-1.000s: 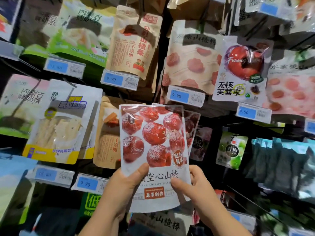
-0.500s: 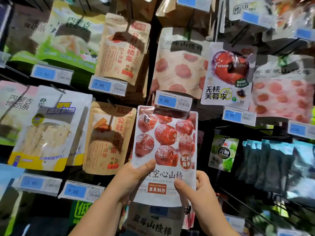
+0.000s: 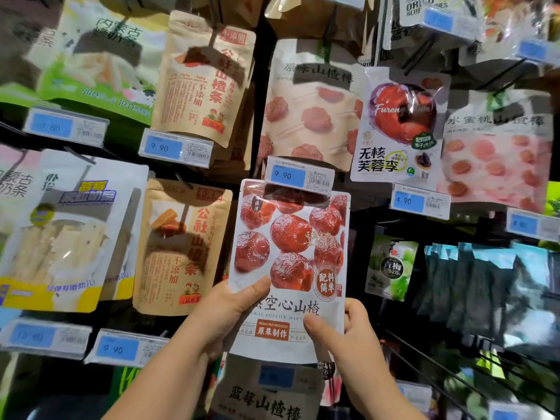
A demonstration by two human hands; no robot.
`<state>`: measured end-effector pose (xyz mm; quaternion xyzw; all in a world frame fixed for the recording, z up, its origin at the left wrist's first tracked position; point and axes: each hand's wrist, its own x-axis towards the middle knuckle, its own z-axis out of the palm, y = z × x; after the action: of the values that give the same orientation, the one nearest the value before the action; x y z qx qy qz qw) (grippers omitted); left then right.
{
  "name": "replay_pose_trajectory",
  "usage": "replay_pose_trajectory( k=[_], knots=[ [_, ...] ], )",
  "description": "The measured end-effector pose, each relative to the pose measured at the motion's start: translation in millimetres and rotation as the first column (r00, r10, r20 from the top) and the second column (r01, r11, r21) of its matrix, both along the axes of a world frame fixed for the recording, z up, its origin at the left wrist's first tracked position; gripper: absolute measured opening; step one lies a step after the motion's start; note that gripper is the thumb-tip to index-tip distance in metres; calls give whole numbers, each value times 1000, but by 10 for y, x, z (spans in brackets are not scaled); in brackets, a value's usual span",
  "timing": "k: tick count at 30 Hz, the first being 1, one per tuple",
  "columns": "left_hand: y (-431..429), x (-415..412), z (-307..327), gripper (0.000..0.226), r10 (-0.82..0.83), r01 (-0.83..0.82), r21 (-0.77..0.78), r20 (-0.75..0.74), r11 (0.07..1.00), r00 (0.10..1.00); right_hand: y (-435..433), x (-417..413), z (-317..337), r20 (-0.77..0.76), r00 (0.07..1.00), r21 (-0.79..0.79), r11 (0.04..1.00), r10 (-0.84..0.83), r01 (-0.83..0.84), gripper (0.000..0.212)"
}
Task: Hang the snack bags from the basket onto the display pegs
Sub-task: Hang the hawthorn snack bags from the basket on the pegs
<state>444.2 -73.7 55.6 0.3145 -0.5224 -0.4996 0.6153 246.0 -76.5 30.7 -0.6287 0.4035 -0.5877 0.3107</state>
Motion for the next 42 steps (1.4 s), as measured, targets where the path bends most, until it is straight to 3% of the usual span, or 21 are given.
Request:
replay_pose_trajectory(
  k=[7,11,16,22,26,30,33,37,42],
  knots=[
    [-43,24,-36,40,34,-34,26,14,999,999,-47,19,-21,18,1000,6,1000,9,-9,66],
    [-199,34,-34,29,196,-196,-10,89,981,977,-95,76,34,-7,1000,12,1000,-26,26,51],
    [-393,45,-38,31,506,-484,-149,224,862,833,-283,147,51,-96,991,35,994,-96,99,39],
    [-531,60,-147,45,626,-573,-252,279,780,728,-448,179,-52,-148,985,103,990,-85,101,40],
    [-487,35,-307,79,641,-599,-230,276,767,716,-395,152,-120,-197,971,98,983,-137,158,33],
    [-380,-98,-384,86,745,-678,-312,339,665,575,-316,44,-223,-210,953,50,971,-218,233,38],
    [-287,-277,-381,69,785,-657,-429,327,619,526,-199,-112,-272,-245,914,-50,946,-322,320,30],
    [-149,-656,-403,50,731,-523,-523,357,672,582,124,-462,-347,-199,901,-125,922,-385,366,16],
    [4,-1380,-576,36,587,-285,-572,455,769,670,661,-1168,-534,-211,836,-98,862,-507,498,21]
  ],
)
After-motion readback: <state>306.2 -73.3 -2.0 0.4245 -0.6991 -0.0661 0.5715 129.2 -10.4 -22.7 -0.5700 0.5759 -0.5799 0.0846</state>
